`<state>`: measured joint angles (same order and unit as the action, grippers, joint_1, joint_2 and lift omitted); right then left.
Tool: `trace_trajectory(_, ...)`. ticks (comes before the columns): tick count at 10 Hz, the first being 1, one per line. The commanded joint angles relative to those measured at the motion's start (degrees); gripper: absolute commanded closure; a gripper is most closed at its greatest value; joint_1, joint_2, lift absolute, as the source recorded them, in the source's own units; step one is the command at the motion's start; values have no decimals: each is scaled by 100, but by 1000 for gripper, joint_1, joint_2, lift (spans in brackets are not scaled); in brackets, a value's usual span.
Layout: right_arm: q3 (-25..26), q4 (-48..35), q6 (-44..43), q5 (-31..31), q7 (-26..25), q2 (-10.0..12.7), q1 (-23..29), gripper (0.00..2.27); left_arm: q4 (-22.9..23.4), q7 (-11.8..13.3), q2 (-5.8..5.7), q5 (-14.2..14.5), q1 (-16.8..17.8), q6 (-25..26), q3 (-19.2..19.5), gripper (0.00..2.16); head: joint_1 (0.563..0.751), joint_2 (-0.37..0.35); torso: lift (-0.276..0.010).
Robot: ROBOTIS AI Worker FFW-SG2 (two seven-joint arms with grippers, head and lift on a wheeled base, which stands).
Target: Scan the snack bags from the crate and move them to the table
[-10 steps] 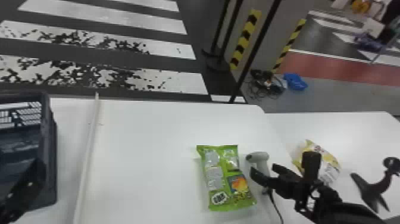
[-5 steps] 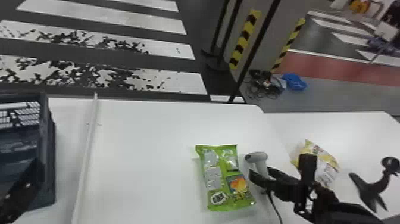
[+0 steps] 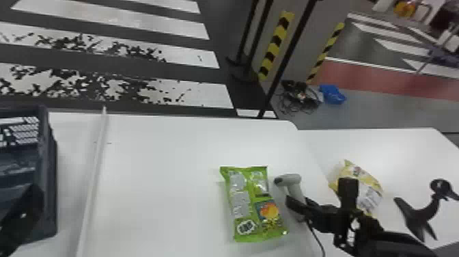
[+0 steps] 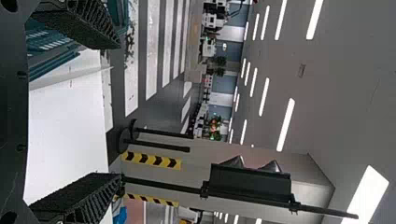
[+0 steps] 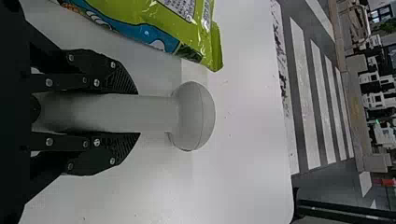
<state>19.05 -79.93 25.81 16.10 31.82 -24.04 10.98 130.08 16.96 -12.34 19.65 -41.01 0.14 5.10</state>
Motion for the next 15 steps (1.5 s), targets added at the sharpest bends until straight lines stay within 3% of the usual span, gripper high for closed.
trace_trajectory(1,81,-190,16,25,-54,13,115,2135,-9,9,12,4,-3,0,-9,9,695,-350,-95)
trace_trajectory(3,310,-911,350,113,-396,84,467,2135,-9,9,21,-5,6,0,-26,9,695,-350,-95)
trace_trajectory(7,688,-2299,474,262,-1249,470,1205,2135,-9,-9,-5,48,102,0,-53,9,695,-350,-95)
trace_trajectory(12,653,-3934,843,183,-2550,1059,1952,2135,-97,-35,-111,162,217,0,-53,9,695,-350,-95)
trace_trajectory(15,345,-4672,1440,165,-2866,1420,2101,2135,-141,-53,-119,197,252,0,-44,9,695,-337,-95)
